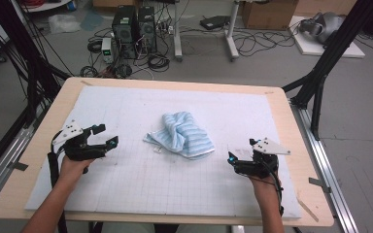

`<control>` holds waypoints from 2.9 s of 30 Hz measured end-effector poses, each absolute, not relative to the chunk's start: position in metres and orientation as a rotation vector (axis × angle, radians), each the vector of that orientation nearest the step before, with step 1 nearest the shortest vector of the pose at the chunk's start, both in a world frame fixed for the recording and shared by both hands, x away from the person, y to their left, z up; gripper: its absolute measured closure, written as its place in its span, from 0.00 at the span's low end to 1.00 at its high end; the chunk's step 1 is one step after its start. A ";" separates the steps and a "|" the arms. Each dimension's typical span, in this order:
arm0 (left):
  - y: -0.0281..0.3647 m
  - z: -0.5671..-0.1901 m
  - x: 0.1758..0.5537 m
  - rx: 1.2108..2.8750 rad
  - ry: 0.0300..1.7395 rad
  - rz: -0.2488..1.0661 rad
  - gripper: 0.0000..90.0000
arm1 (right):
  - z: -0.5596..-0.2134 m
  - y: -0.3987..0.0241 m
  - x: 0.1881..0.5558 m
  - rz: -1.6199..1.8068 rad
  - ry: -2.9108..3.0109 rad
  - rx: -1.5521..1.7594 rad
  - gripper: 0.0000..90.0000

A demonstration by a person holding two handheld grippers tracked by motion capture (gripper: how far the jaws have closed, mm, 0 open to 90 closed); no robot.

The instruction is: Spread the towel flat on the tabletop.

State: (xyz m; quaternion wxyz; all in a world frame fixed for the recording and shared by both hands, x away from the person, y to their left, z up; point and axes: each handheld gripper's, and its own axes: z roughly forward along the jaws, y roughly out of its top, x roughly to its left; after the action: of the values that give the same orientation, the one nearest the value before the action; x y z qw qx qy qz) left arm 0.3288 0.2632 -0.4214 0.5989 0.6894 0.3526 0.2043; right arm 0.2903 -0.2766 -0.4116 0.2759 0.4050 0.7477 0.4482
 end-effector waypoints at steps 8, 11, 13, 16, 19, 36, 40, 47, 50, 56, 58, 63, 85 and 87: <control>0.262 -0.422 0.330 1.604 0.820 0.475 0.23 | -0.413 -0.277 0.290 1.201 2.012 1.085 0.10; 0.262 -0.423 0.331 1.608 0.817 0.477 0.23 | -0.414 -0.277 0.291 1.203 2.015 1.078 0.10; 0.262 -0.423 0.331 1.608 0.821 0.474 0.23 | -0.414 -0.276 0.292 1.207 2.019 1.079 0.10; 0.261 -0.424 0.331 1.614 0.822 0.472 0.23 | -0.414 -0.274 0.293 1.230 2.025 1.081 0.10; 0.261 -0.424 0.331 1.617 0.820 0.472 0.23 | -0.414 -0.272 0.293 1.241 2.038 1.075 0.10; 0.262 -0.424 0.329 1.619 0.827 0.469 0.23 | -0.408 -0.214 0.293 1.279 2.192 0.914 0.10; 0.262 -0.425 0.331 1.624 0.831 0.463 0.23 | -0.403 -0.201 0.294 1.291 2.206 0.855 0.17; 0.260 -0.427 0.332 1.627 0.822 0.455 0.23 | -0.405 -0.161 0.312 1.183 2.283 0.773 0.17; 0.261 -0.427 0.333 1.618 0.829 0.447 0.24 | -0.406 -0.141 0.324 1.161 2.301 0.747 0.16; 0.263 -0.427 0.333 1.612 0.834 0.447 0.24 | -0.414 -0.109 0.351 1.020 2.340 0.725 0.13; 0.263 -0.427 0.333 1.613 0.836 0.446 0.24 | -0.418 -0.101 0.361 0.944 2.359 0.716 0.13; 0.263 -0.428 0.334 1.614 0.837 0.442 0.24 | -0.430 -0.093 0.381 0.865 2.401 0.765 0.19; 0.282 -0.424 0.335 1.562 0.890 0.486 0.25 | -0.405 -0.071 0.351 1.333 2.667 0.698 0.53; 0.282 -0.423 0.335 1.565 0.889 0.487 0.25 | -0.399 -0.075 0.351 1.300 2.567 0.724 0.44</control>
State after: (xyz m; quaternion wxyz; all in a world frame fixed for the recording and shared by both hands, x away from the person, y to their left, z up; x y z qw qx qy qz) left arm 0.3349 0.2818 -0.4234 0.5960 0.6740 0.3827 0.2098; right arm 0.3512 -0.0752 -0.3989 0.0871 0.2431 0.8619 0.4363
